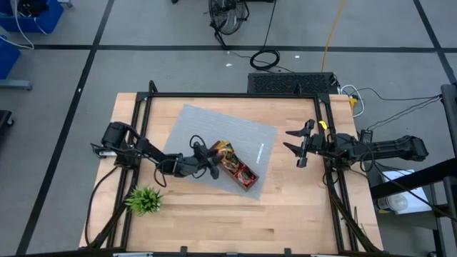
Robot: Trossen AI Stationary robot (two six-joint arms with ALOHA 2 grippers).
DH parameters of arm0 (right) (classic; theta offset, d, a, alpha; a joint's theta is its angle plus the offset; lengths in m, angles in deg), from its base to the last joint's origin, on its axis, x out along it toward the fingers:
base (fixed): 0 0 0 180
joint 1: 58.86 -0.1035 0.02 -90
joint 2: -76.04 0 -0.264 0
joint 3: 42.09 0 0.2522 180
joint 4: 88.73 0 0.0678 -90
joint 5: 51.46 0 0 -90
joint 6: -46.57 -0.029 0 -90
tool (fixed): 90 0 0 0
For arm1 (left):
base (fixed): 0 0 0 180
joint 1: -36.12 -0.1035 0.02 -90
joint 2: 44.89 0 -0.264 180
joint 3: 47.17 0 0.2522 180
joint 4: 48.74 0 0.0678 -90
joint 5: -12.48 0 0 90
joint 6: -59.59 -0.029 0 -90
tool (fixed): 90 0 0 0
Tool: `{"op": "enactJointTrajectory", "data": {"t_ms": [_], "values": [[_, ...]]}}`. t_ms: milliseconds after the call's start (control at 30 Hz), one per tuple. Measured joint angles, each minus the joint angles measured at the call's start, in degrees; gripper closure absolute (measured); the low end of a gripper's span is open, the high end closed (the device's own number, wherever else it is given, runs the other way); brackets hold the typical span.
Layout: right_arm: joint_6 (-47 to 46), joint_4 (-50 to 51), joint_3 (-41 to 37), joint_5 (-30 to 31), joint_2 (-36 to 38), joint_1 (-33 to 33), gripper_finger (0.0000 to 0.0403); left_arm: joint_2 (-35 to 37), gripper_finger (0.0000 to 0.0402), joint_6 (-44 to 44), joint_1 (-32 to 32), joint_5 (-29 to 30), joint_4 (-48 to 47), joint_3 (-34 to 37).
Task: Pick & Place Tea
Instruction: Put the yellow tea bag into the wooden organizer, then return to Home Position
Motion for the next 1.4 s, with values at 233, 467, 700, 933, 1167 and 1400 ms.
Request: {"op": "enactJointTrajectory", "data": {"t_ms": [233,467,700,933,1167,1400], "values": [[0.0,0.0,0.0,0.0,0.0,0.0,0.0218,0.8,0.0176,-3.9,0.0,0.0,0.2,0.0],[0.0,0.0,0.0,0.0,0.0,0.0,0.0218,3.7,0.0151,-11.7,-0.3,1.0,0.2,-0.2],[0.0,0.0,0.0,0.0,0.0,0.0,0.0218,10.9,0.0149,-23.8,-0.6,4.0,-2.8,0.0],[0.0,0.0,0.0,0.0,0.0,0.0,0.0218,28.5,0.0148,-31.4,-1.1,6.9,-28.7,-1.7],[0.0,0.0,0.0,0.0,0.0,0.0,0.0218,47.9,0.0149,-31.2,-0.1,9.6,-51.5,-4.0],[0.0,0.0,0.0,0.0,0.0,0.0,0.0218,63.5,0.0149,-27.9,1.5,9.5,-71.2,-4.2]]}}
